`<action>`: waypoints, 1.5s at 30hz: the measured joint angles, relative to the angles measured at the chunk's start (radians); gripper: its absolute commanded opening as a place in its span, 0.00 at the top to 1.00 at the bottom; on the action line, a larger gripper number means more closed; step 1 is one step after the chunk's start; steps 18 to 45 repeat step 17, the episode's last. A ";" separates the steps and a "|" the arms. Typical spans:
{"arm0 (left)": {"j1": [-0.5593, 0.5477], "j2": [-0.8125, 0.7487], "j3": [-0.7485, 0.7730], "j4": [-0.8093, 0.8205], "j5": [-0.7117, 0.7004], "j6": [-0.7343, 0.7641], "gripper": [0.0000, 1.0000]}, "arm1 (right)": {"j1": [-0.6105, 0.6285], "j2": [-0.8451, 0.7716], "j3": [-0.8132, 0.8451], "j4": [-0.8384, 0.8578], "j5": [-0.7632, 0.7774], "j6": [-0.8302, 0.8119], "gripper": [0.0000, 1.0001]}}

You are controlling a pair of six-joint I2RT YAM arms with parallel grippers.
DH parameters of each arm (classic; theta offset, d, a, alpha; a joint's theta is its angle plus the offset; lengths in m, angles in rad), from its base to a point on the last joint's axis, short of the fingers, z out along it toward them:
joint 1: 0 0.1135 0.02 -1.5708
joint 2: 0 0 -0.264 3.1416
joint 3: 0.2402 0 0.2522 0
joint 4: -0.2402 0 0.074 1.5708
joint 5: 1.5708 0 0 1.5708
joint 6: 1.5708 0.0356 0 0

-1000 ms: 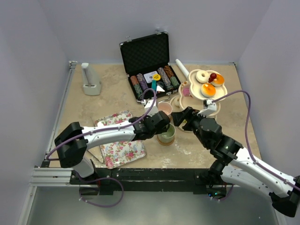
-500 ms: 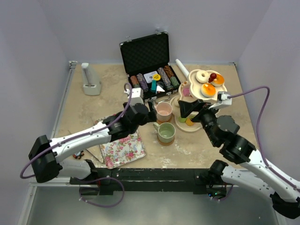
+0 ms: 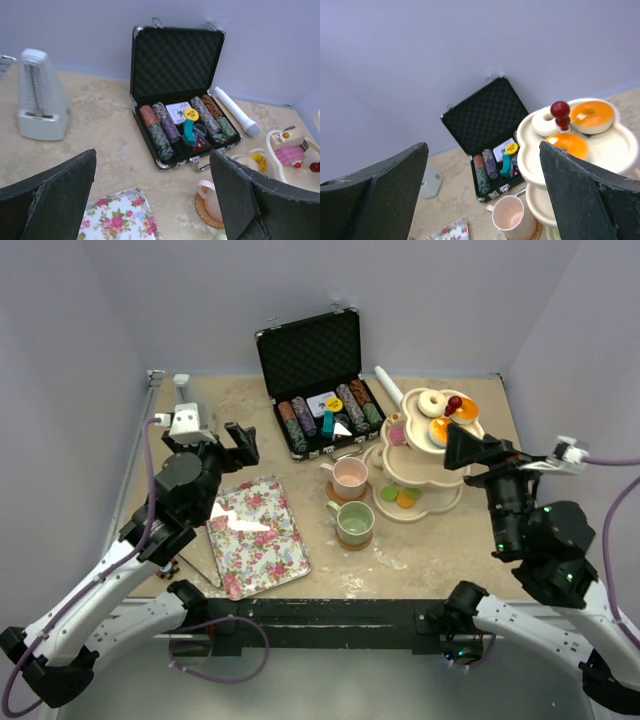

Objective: Serve the afternoon tea

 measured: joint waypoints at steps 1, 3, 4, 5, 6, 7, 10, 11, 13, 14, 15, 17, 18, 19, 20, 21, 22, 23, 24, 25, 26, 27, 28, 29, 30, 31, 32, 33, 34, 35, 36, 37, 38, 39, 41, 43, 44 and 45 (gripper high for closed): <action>0.000 -0.019 0.000 0.002 -0.010 0.015 0.00 | 0.000 -0.027 0.000 0.004 0.016 -0.015 0.02; 0.000 -0.055 0.000 0.004 -0.039 0.047 0.00 | 0.000 -0.080 0.000 0.022 0.042 -0.039 0.02; 0.000 -0.069 0.000 0.005 -0.050 0.061 0.00 | -0.002 -0.102 0.000 0.032 0.051 -0.050 0.02; 0.000 -0.079 0.000 0.004 -0.064 0.071 0.00 | -0.002 -0.121 0.000 0.042 0.069 -0.063 0.02; 0.000 -0.085 0.000 0.003 -0.073 0.080 0.00 | -0.003 -0.134 0.000 0.047 0.077 -0.074 0.02; 0.000 -0.090 0.000 0.000 -0.082 0.089 0.00 | -0.005 -0.141 0.000 0.050 0.089 -0.084 0.02; 0.000 -0.101 0.000 -0.013 -0.102 0.096 0.00 | -0.006 -0.147 0.000 0.050 0.106 -0.109 0.02; 0.000 -0.101 0.000 -0.016 -0.108 0.098 0.00 | -0.006 -0.146 0.000 0.048 0.113 -0.116 0.02; 0.000 -0.102 0.000 -0.019 -0.118 0.099 0.00 | -0.006 -0.146 0.000 0.041 0.121 -0.124 0.02; 0.000 -0.103 0.000 -0.020 -0.122 0.099 0.00 | -0.006 -0.146 0.000 0.038 0.123 -0.127 0.02; 0.000 -0.103 0.000 -0.020 -0.127 0.099 0.00 | -0.006 -0.146 0.001 0.035 0.125 -0.129 0.02; 0.000 -0.104 0.000 -0.020 -0.134 0.100 0.00 | -0.006 -0.146 0.002 0.032 0.126 -0.132 0.02; 0.000 -0.104 0.000 -0.020 -0.134 0.100 0.00 | -0.006 -0.146 0.002 0.032 0.126 -0.132 0.02; 0.000 -0.104 0.000 -0.020 -0.134 0.100 0.00 | -0.006 -0.146 0.002 0.032 0.126 -0.132 0.02; 0.000 -0.104 0.000 -0.020 -0.134 0.100 0.00 | -0.006 -0.146 0.002 0.032 0.126 -0.132 0.02; 0.000 -0.104 0.000 -0.020 -0.134 0.100 0.00 | -0.006 -0.146 0.002 0.032 0.126 -0.132 0.02; 0.000 -0.104 0.000 -0.020 -0.134 0.100 0.00 | -0.006 -0.146 0.002 0.032 0.126 -0.132 0.02; 0.000 -0.104 0.000 -0.020 -0.134 0.100 0.00 | -0.006 -0.146 0.002 0.032 0.126 -0.132 0.02; 0.000 -0.104 0.000 -0.020 -0.134 0.100 0.00 | -0.006 -0.146 0.002 0.032 0.126 -0.132 0.02; 0.000 -0.104 0.000 -0.020 -0.134 0.100 0.00 | -0.006 -0.146 0.002 0.032 0.126 -0.132 0.02; 0.000 -0.104 0.000 -0.020 -0.134 0.100 0.00 | -0.006 -0.146 0.002 0.032 0.126 -0.132 0.02; 0.000 -0.104 0.000 -0.020 -0.134 0.100 0.00 | -0.006 -0.146 0.002 0.032 0.126 -0.132 0.02; 0.000 -0.104 0.000 -0.020 -0.134 0.100 0.00 | -0.006 -0.146 0.002 0.032 0.126 -0.132 0.02; 0.000 -0.104 0.000 -0.020 -0.134 0.100 0.00 | -0.006 -0.146 0.002 0.032 0.126 -0.132 0.02; 0.000 -0.104 0.000 -0.020 -0.134 0.100 0.00 | -0.006 -0.146 0.002 0.032 0.126 -0.132 0.02; 0.000 -0.104 0.000 -0.020 -0.134 0.100 0.00 | -0.006 -0.146 0.002 0.032 0.126 -0.132 0.02; 0.000 -0.104 0.000 -0.020 -0.134 0.100 0.00 | -0.006 -0.146 0.002 0.032 0.126 -0.132 0.02; 0.000 -0.104 0.000 -0.020 -0.134 0.100 0.00 | -0.006 -0.146 0.002 0.032 0.126 -0.132 0.02; 0.000 -0.104 0.000 -0.020 -0.134 0.100 0.00 | -0.006 -0.146 0.002 0.032 0.126 -0.132 0.02; 0.000 -0.104 0.000 -0.020 -0.134 0.100 0.00 | -0.006 -0.146 0.002 0.032 0.126 -0.132 0.02; 0.000 -0.104 0.000 -0.020 -0.134 0.100 0.00 | -0.006 -0.146 0.002 0.032 0.126 -0.132 0.02; 0.000 -0.104 0.000 -0.020 -0.134 0.100 0.00 | -0.006 -0.146 0.002 0.032 0.126 -0.132 0.02; 0.000 -0.104 0.000 -0.020 -0.134 0.100 0.00 | -0.006 -0.146 0.002 0.032 0.126 -0.132 0.02; 0.000 -0.104 0.000 -0.020 -0.134 0.100 0.00 | -0.006 -0.146 0.002 0.032 0.126 -0.132 0.02; 0.000 -0.104 0.000 -0.020 -0.134 0.100 0.00 | -0.006 -0.146 0.002 0.032 0.126 -0.132 0.02; 0.000 -0.104 0.000 -0.020 -0.134 0.100 0.00 | -0.006 -0.146 0.002 0.032 0.126 -0.132 0.02; 0.000 -0.104 0.000 -0.020 -0.134 0.100 0.00 | -0.006 -0.146 0.002 0.032 0.126 -0.132 0.02; 0.000 -0.104 0.000 -0.020 -0.134 0.100 0.00 | -0.006 -0.146 0.002 0.032 0.126 -0.132 0.02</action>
